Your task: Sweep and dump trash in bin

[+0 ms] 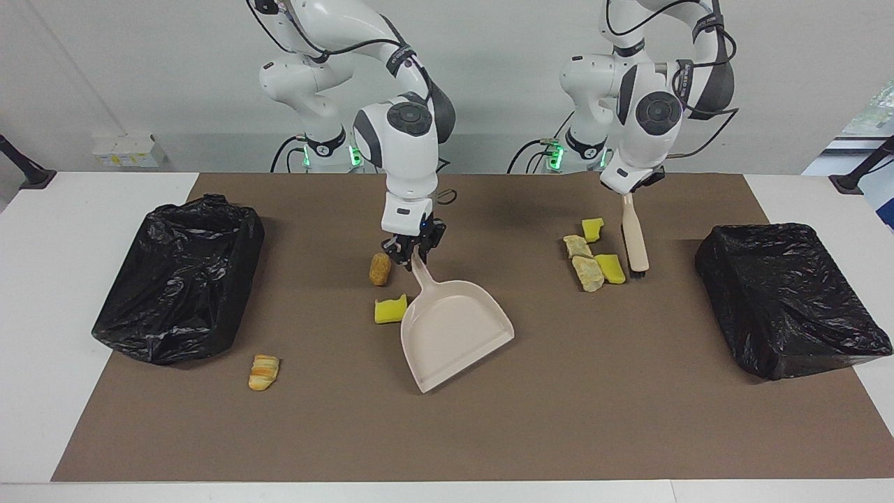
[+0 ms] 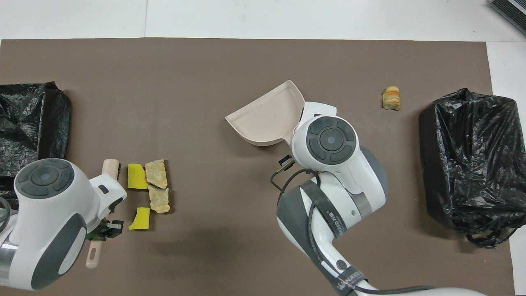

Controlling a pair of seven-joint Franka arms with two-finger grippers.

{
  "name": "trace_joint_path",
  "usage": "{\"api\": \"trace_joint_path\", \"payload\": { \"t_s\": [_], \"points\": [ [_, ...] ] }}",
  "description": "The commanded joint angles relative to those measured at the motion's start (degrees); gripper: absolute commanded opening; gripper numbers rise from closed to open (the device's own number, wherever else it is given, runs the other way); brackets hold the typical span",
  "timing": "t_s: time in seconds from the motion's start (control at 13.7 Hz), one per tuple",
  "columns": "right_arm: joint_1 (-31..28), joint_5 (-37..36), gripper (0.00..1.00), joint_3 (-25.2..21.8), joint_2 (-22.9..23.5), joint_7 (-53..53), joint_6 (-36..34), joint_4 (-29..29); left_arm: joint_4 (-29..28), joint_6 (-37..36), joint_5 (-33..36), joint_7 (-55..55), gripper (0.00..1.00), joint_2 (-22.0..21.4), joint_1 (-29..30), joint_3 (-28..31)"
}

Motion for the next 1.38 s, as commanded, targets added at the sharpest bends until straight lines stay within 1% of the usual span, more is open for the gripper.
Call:
{"api": "trace_joint_path", "payload": {
  "t_s": [0.0, 0.07, 0.15, 0.29, 0.36, 0.58, 0.66, 0.73, 0.8, 0.95, 1.02, 1.24, 1.31],
  "points": [
    [-1.0, 1.4, 0.00, 0.6, -1.4, -11.3, -1.8, -0.3, -4.3, -1.7, -0.8, -12.8, 0.00, -5.1, -2.7, -1.1],
    [-1.0, 1.4, 0.00, 0.5, -1.4, -16.5, -1.8, -0.4, -6.6, -1.6, -1.0, -15.6, 0.00, -6.6, -3.8, -1.0],
    [-1.3, 1.4, 0.00, 0.5, -1.6, -18.8, -2.0, -0.8, -8.8, -1.6, -2.4, -19.4, 0.00, -7.4, -4.0, -1.1],
    [-1.4, 1.0, 0.00, 0.5, -2.0, -20.8, -3.6, -1.1, -12.2, 0.1, -4.9, -28.4, 0.00, -7.8, -6.2, -1.0],
    [-1.4, 0.5, 0.00, 0.5, -2.1, -24.3, -4.4, -1.1, -12.9, 1.3, -6.8, -31.9, 0.00, -7.9, -6.9, -1.0],
    [-1.4, 0.3, 0.00, 0.4, -2.4, -39.9, -7.8, -1.0, -15.2, 3.5, -9.5, -38.2, 0.00, -7.6, -8.9, -1.0],
    [-1.4, 0.2, 0.00, 0.4, -2.5, -44.7, -7.8, -1.0, -15.2, 5.9, -11.3, -40.8, 0.00, -6.8, -8.9, -1.0],
    [-1.3, 0.2, 0.00, 0.4, -2.4, -48.8, -7.4, -1.0, -15.2, 9.0, -12.7, -43.1, 0.00, -5.1, -8.9, -1.0],
    [-1.2, 0.2, 0.00, 0.5, -2.5, -52.5, -7.2, -1.1, -15.1, 11.9, -13.1, -44.1, 0.00, -4.0, -9.0, -1.0],
    [-1.0, -1.1, 0.00, 0.4, -2.6, -59.7, -5.9, -1.5, -14.1, 15.8, -14.5, -43.2, 0.00, -1.9, -9.3, -1.0],
    [-0.7, -2.6, 0.00, 0.5, -2.7, -61.0, -5.7, -1.8, -13.3, 18.2, -14.5, -41.7, 0.00, 0.3, -9.3, -1.0],
    [0.5, -3.9, 0.00, 0.5, -2.2, -60.9, -4.8, -2.1, -7.4, 19.2, -14.6, -33.8, 0.00, 5.7, -8.8, -0.9],
    [0.6, -3.9, 0.00, 0.5, -2.3, -60.9, -4.2, -2.5, -6.9, 19.2, -14.6, -29.9, 0.00, 6.0, -8.9, -0.9]
  ]
}}
